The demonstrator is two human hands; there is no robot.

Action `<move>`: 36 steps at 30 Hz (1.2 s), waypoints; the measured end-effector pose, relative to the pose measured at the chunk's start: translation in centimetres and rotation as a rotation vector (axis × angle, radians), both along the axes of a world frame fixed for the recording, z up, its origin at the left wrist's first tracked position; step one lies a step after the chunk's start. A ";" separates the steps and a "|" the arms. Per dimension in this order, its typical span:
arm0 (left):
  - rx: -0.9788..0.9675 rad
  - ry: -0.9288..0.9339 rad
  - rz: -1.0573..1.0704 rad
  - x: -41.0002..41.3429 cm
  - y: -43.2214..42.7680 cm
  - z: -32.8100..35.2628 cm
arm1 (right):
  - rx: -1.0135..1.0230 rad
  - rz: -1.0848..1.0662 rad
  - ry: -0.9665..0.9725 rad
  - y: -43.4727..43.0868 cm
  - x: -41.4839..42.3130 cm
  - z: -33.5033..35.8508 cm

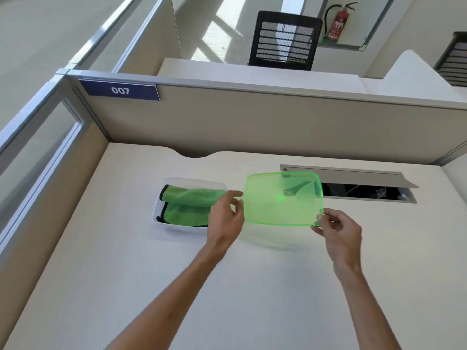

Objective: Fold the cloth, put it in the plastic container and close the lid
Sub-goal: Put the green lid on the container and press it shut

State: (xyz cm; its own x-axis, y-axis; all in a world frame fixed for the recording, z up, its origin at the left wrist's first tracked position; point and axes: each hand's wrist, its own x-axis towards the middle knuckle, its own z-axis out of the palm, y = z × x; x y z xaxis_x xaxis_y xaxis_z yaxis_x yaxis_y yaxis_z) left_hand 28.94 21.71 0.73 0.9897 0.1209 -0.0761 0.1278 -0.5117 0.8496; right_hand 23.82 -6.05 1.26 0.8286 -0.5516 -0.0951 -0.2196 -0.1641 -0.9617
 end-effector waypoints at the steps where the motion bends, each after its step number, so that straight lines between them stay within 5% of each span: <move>1: -0.072 0.063 0.020 0.4 0.7 0.2 | 0.000 0.009 -0.026 -0.5 -0.2 0.7; 7: -0.667 0.537 0.034 1.7 3.2 2.9 | -0.026 0.172 -0.203 0.3 -0.4 4.8; 15: -0.980 0.616 0.062 2.5 9.7 5.9 | -0.158 0.485 -0.398 4.8 1.6 6.6; 23: -0.906 0.359 0.071 1.7 15.3 5.7 | -0.023 0.522 -0.356 10.9 4.3 5.5; 32: -0.822 0.146 0.214 1.9 19.6 3.5 | 0.300 0.349 0.032 17.7 6.2 2.9; 36: -0.639 0.130 0.270 2.3 20.4 2.4 | 0.163 0.347 0.149 19.6 6.8 1.7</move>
State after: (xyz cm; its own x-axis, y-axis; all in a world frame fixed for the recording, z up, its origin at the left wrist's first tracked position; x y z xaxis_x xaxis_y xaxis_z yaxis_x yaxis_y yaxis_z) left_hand 31.26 42.14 3.11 0.9095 0.2537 -0.3294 0.3007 0.1460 0.9425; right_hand 30.60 13.52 2.94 0.9332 -0.2101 -0.2914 -0.3173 -0.1013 -0.9429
